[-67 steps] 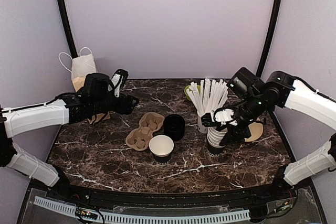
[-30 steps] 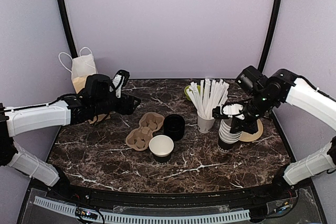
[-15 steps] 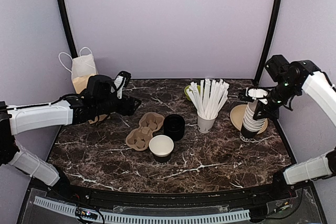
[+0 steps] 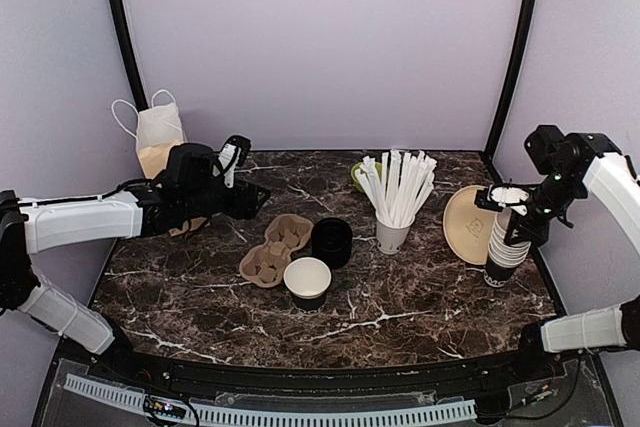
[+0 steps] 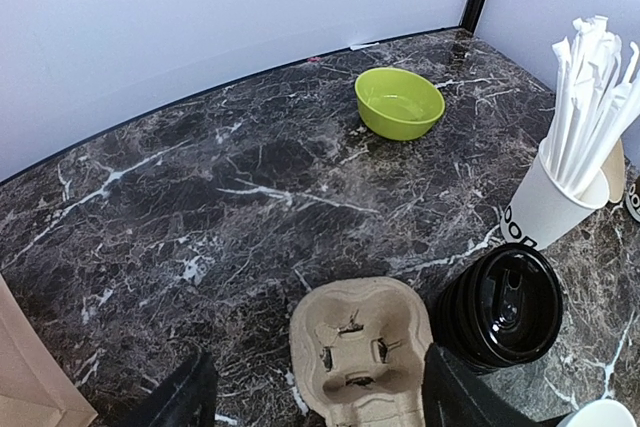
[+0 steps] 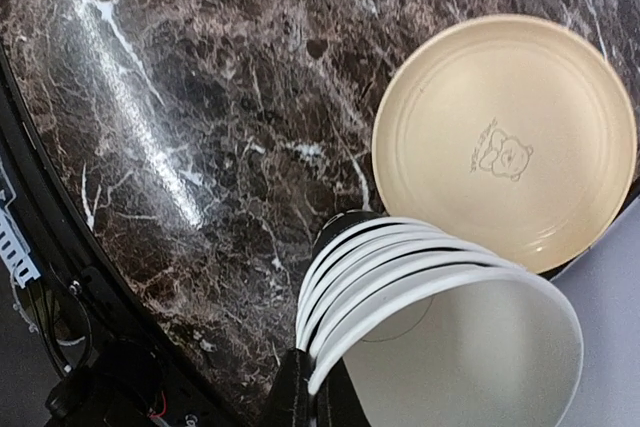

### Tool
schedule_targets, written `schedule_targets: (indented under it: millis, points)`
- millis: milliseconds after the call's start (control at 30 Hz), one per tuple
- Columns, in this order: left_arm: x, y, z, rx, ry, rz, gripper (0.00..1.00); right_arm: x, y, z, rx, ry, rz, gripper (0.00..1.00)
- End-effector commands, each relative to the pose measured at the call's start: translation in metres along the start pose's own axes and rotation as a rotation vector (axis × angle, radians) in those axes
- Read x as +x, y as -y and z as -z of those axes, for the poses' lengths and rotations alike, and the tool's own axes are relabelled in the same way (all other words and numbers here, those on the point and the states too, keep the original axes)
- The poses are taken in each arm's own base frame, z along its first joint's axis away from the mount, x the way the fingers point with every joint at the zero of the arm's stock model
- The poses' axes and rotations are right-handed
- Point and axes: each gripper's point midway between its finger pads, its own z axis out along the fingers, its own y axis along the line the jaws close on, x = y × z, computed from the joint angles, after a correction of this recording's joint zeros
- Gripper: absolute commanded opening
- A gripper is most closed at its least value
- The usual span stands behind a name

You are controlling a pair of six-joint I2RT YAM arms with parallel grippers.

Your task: Pack the takeout coffee

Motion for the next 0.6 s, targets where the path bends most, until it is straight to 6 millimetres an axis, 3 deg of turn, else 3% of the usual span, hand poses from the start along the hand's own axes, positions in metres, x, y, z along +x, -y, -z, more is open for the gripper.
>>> schedule_targets:
  millis: [0,267,567]
  points:
    - [0.002,-0.003,0.002,0.011,0.017,-0.010,0.73,0.021,0.015,0.002,0.094,-0.041,-0.029,0.00]
    - [0.007,-0.005,0.002,0.011,0.017,0.000,0.73,0.029,0.038,0.004,0.087,-0.013,-0.109,0.00]
    - [0.007,-0.009,0.004,0.006,0.024,0.002,0.73,0.035,0.087,-0.002,0.222,0.022,-0.195,0.00]
